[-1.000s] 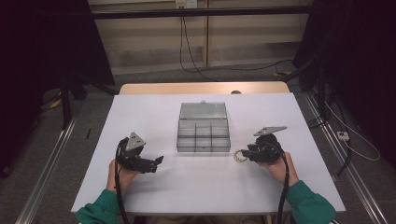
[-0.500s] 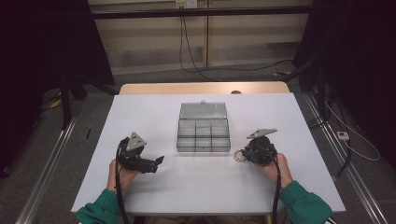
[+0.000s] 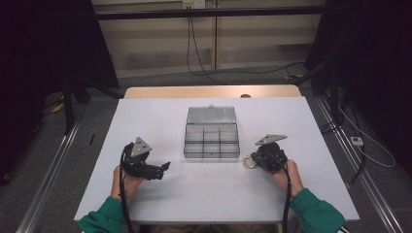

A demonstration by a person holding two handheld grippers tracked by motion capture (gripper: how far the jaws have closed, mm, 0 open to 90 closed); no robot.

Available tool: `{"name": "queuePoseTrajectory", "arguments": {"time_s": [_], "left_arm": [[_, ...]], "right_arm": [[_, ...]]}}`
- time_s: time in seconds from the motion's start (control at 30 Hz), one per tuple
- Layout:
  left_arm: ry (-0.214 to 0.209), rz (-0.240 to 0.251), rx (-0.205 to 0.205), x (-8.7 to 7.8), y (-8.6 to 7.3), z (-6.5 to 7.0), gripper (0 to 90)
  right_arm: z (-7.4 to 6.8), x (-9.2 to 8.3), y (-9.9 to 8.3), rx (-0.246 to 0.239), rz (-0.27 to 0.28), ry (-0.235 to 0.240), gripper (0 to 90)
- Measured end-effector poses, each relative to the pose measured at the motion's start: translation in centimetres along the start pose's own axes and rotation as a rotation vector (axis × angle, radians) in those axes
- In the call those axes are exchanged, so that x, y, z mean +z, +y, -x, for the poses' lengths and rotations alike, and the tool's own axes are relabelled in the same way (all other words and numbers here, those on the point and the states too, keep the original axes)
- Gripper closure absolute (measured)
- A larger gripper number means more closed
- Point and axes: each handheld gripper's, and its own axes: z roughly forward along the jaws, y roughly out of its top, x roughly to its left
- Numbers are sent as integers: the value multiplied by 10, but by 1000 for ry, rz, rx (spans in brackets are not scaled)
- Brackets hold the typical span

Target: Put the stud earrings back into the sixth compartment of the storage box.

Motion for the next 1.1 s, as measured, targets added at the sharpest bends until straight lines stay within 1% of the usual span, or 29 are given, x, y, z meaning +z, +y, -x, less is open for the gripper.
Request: {"name": "queuePoseTrajectory", "arguments": {"time_s": [0.03,0.07,0.1,0.27,0.87,1.1], "left_arm": [[1,2,4,1,0,0,3],[13,-4,7,1,1,1,3],[-1,-2,8,1,1,1,3],[-6,-1,12,2,2,1,3],[-3,-9,19,3,2,1,3],[-5,-4,17,4,3,2,3]], "right_arm": [[0,-1,0,-2,8,4,886],[0,-3,0,1,15,8,887],[-1,-5,0,0,22,10,887],[-2,-13,1,-6,50,17,888],[1,-27,4,3,120,-1,889],[2,-31,6,14,146,-3,888]]}}
